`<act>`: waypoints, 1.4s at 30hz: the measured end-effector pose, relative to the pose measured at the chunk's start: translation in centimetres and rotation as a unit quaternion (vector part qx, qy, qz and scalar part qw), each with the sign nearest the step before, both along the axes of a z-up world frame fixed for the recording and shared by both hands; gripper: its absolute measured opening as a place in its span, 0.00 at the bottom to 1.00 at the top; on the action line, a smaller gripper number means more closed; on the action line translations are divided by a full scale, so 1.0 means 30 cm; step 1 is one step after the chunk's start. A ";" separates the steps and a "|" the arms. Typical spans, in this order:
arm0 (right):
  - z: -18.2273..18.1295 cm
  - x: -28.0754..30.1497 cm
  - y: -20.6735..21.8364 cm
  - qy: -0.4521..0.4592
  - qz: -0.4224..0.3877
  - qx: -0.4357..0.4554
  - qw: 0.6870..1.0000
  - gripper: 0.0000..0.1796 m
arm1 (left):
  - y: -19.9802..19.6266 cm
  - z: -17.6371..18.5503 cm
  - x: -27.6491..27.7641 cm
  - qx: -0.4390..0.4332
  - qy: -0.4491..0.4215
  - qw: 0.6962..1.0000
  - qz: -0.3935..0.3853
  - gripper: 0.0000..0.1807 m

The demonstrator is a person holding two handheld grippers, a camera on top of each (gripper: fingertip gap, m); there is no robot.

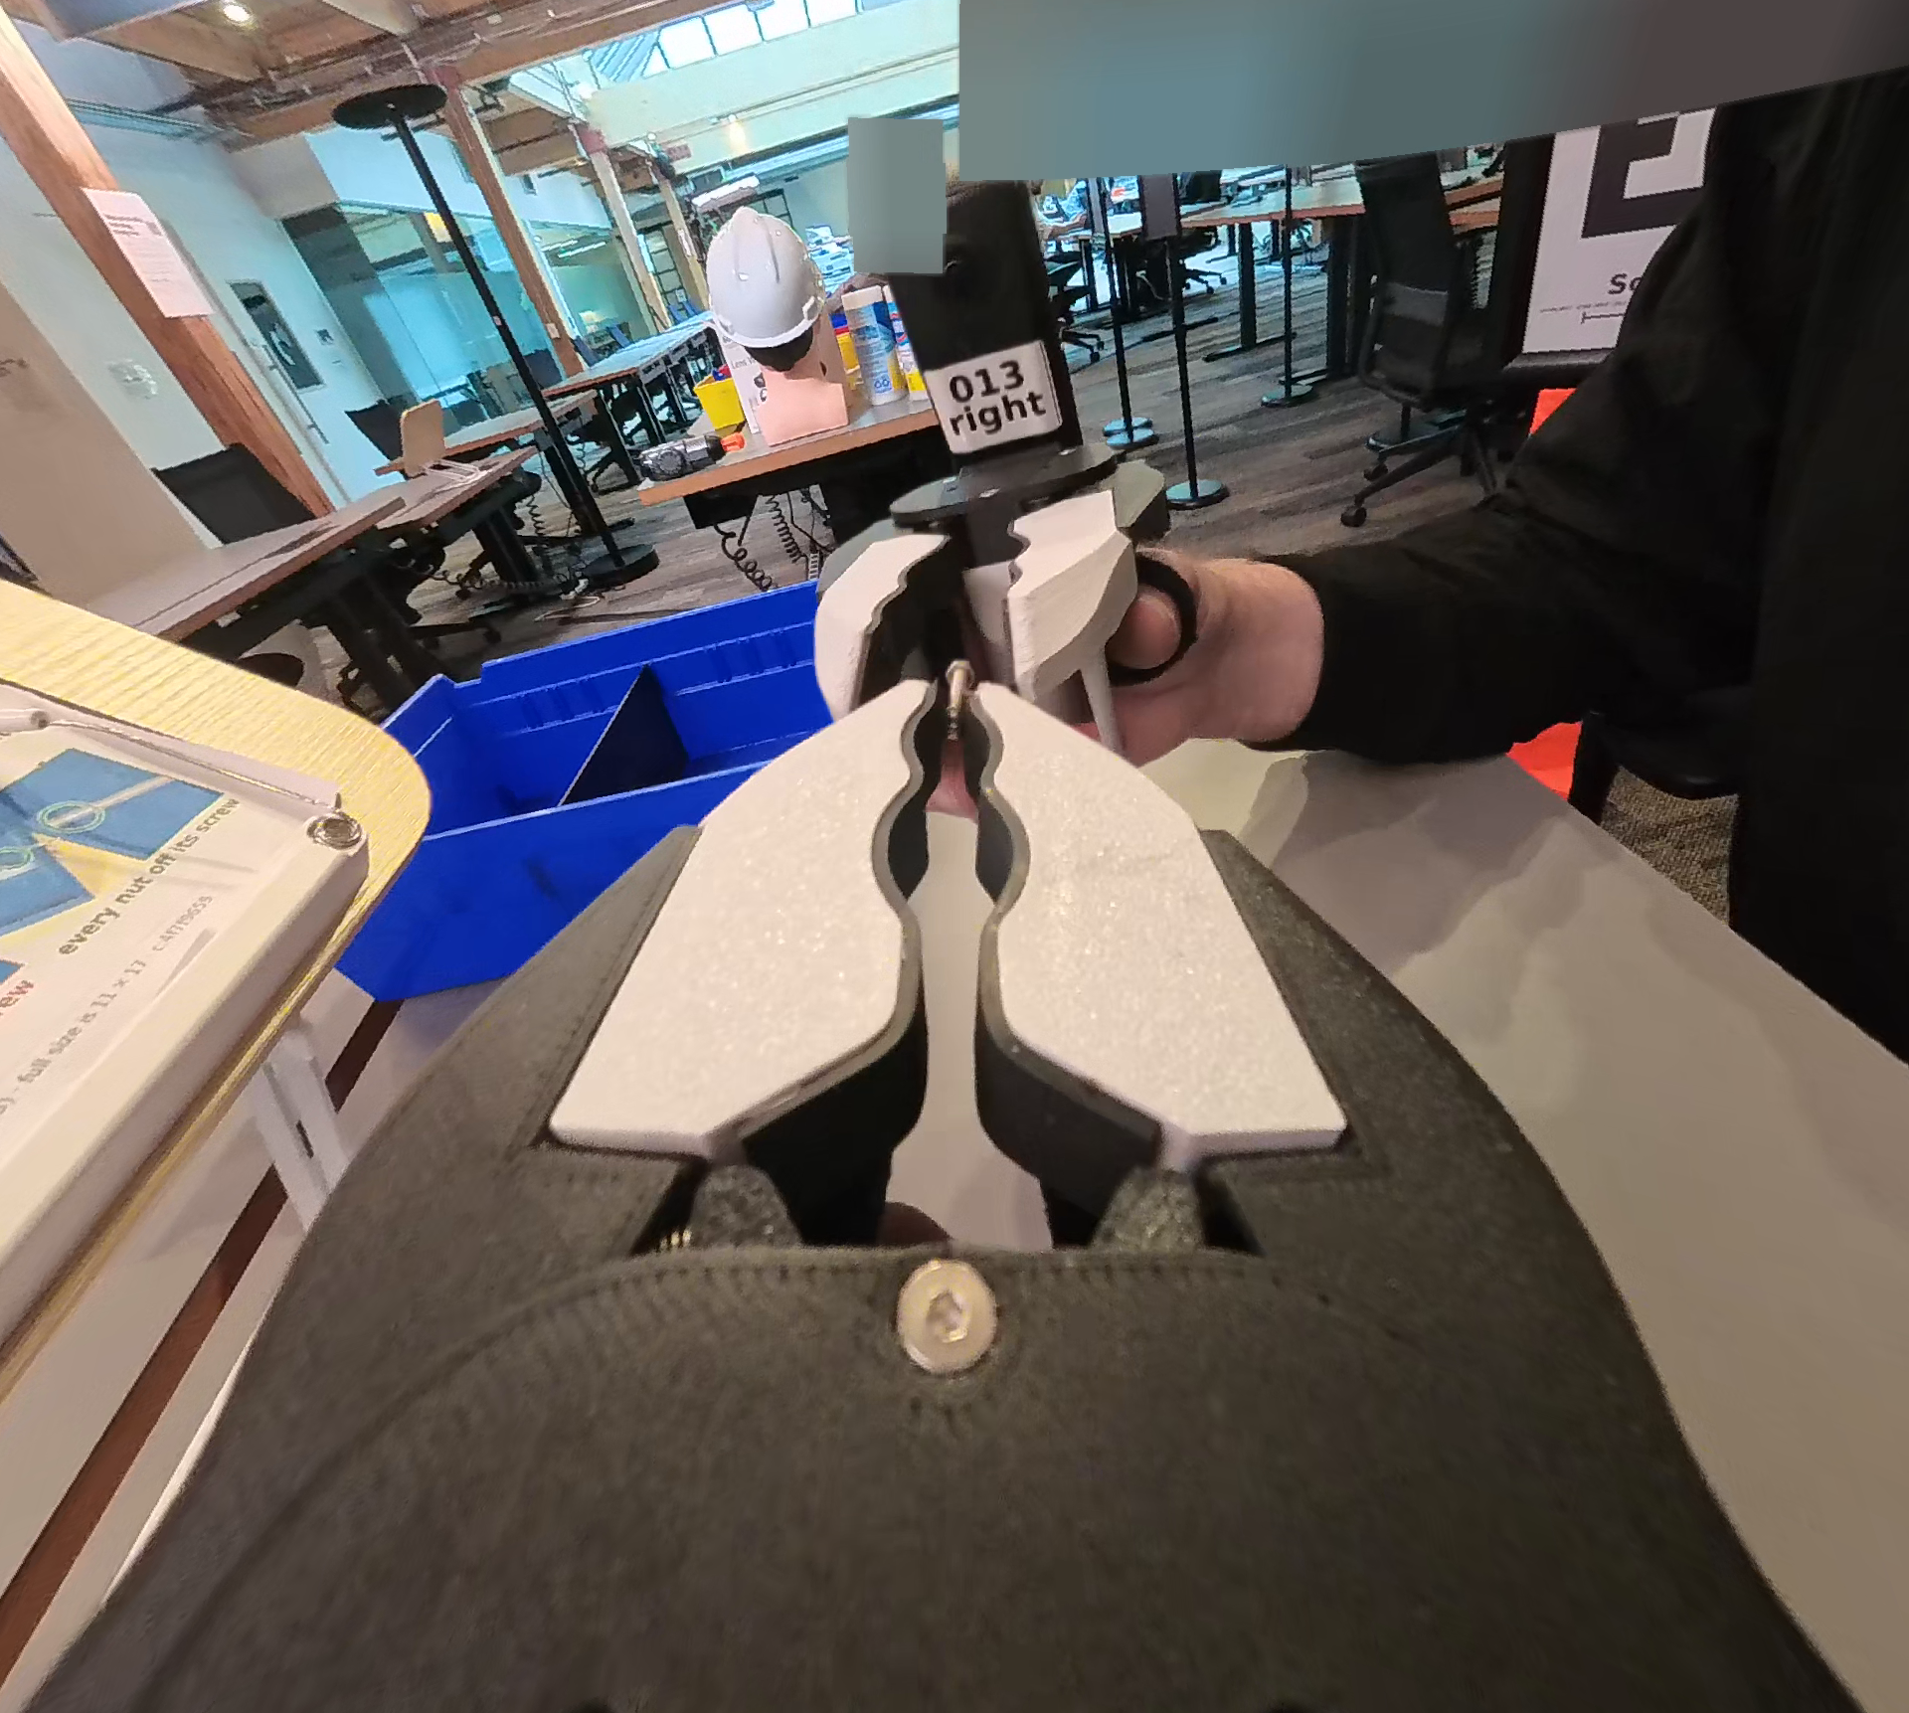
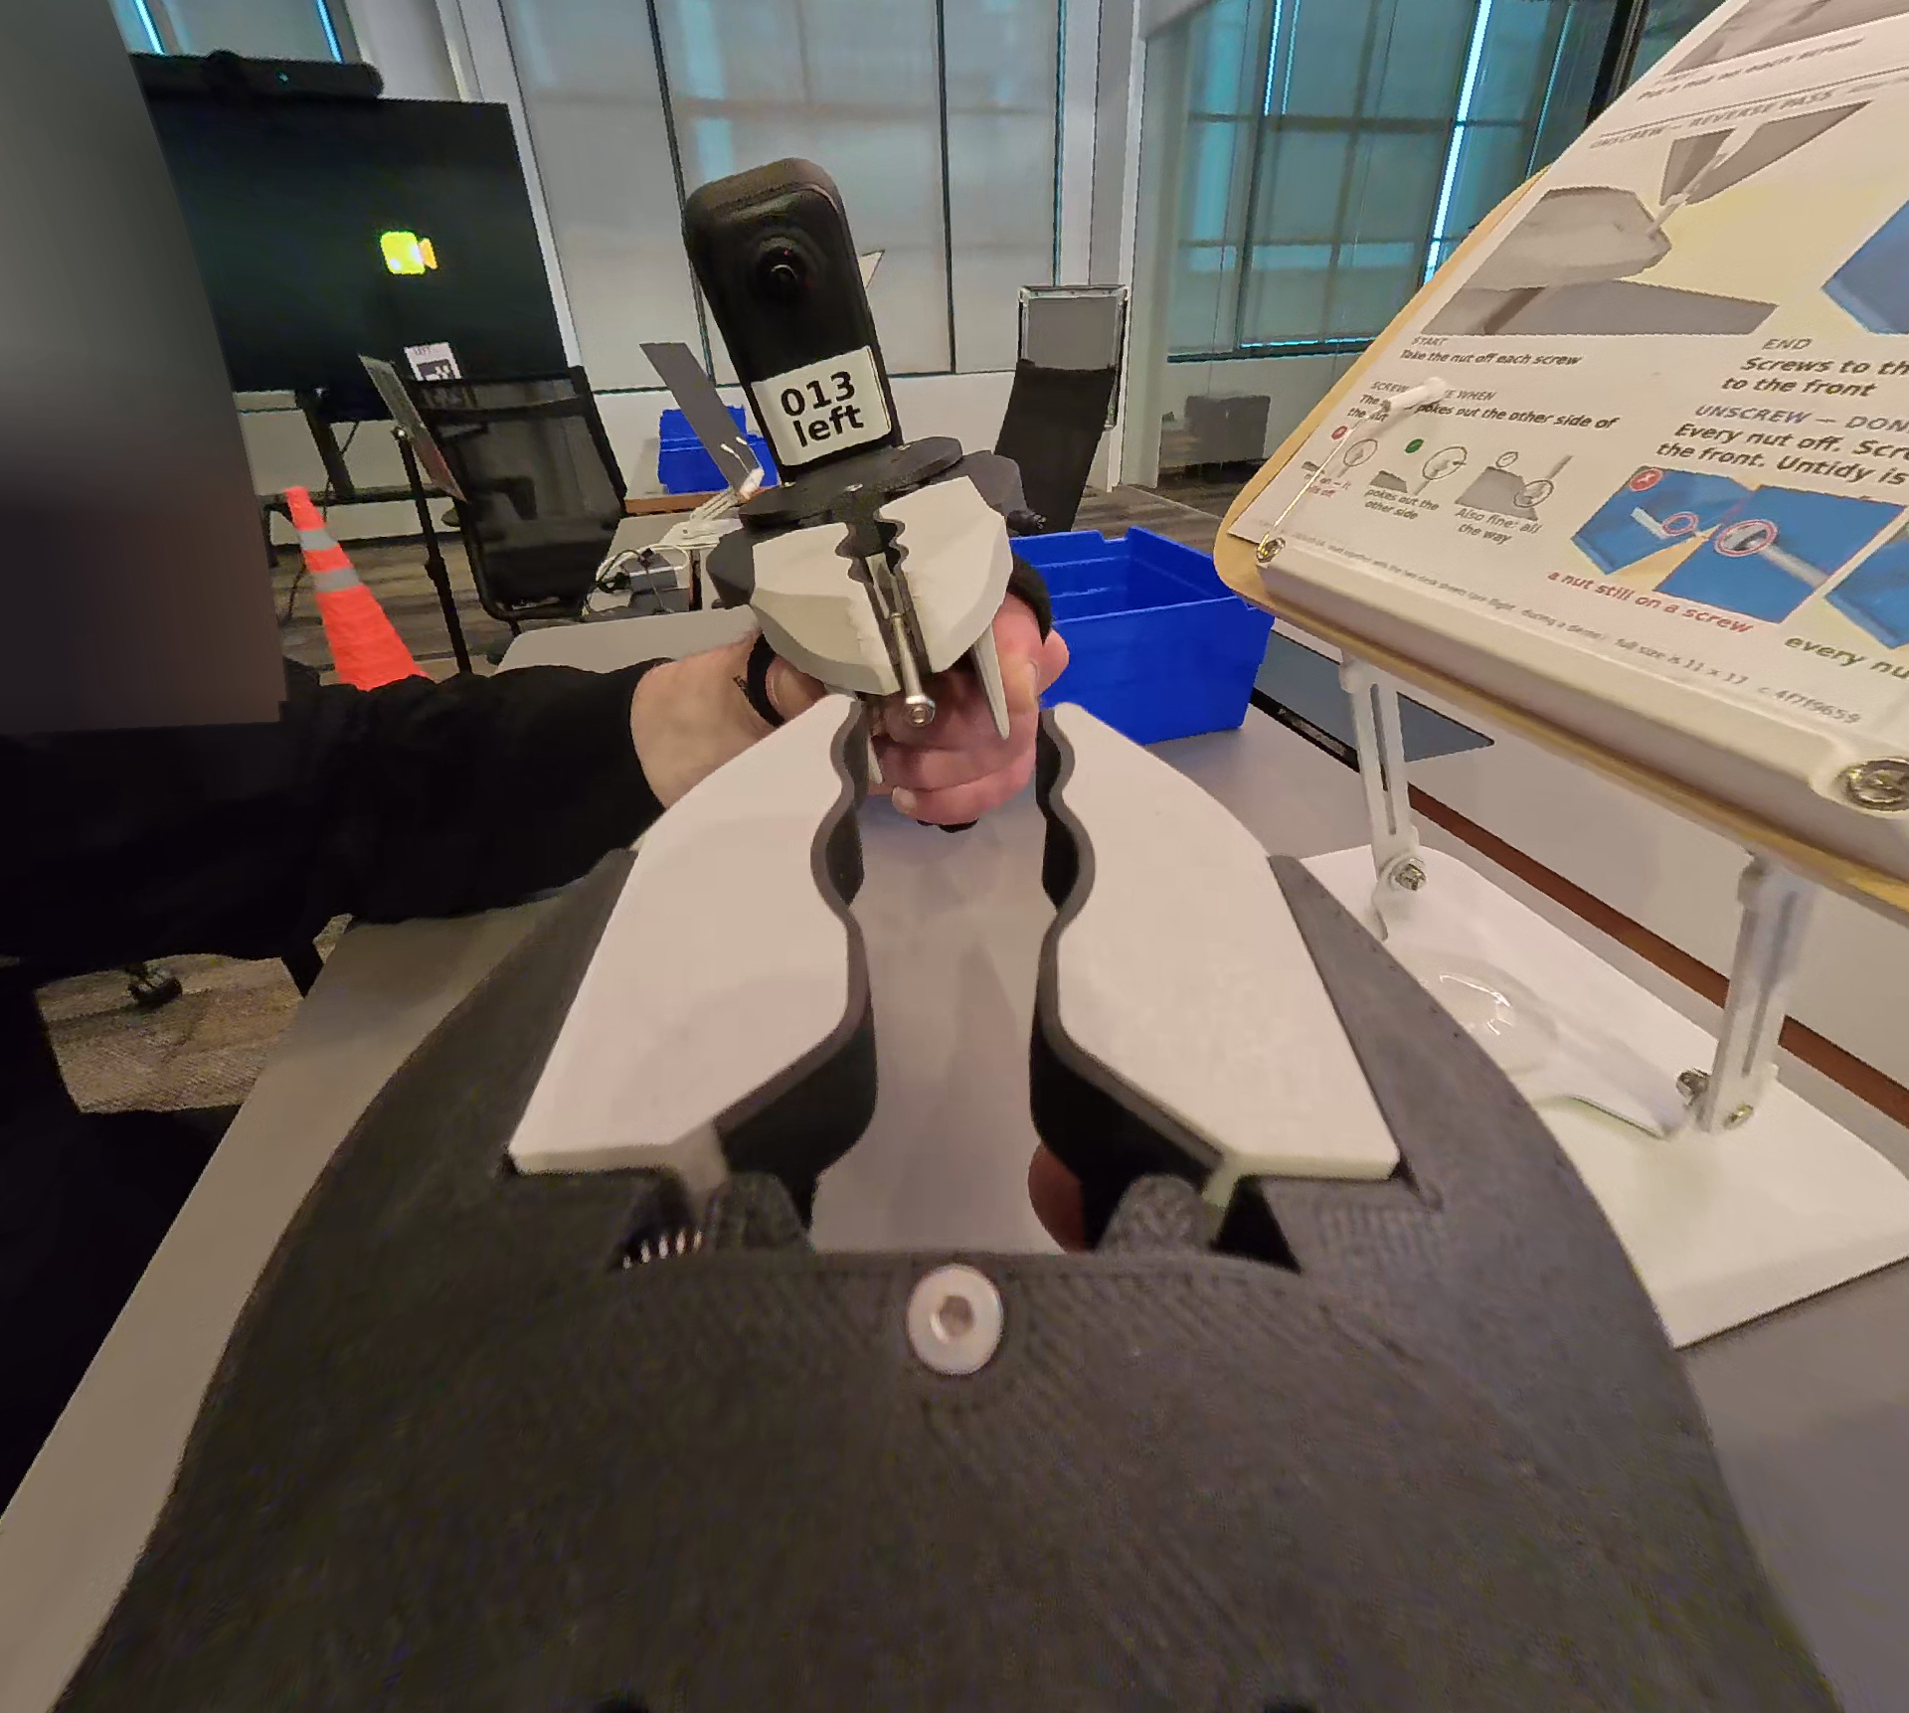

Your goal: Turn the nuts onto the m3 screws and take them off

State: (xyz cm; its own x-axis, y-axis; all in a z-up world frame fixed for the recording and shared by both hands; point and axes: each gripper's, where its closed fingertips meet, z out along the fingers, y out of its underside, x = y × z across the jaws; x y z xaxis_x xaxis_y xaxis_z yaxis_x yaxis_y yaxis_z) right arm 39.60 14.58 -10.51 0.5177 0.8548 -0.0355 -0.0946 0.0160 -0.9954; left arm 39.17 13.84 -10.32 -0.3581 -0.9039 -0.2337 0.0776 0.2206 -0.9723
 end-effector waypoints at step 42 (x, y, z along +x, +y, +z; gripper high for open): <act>0.020 0.005 -0.024 0.016 0.023 0.016 0.999 0.17 | -0.036 0.048 -0.008 -0.034 -0.032 0.998 -0.030 0.02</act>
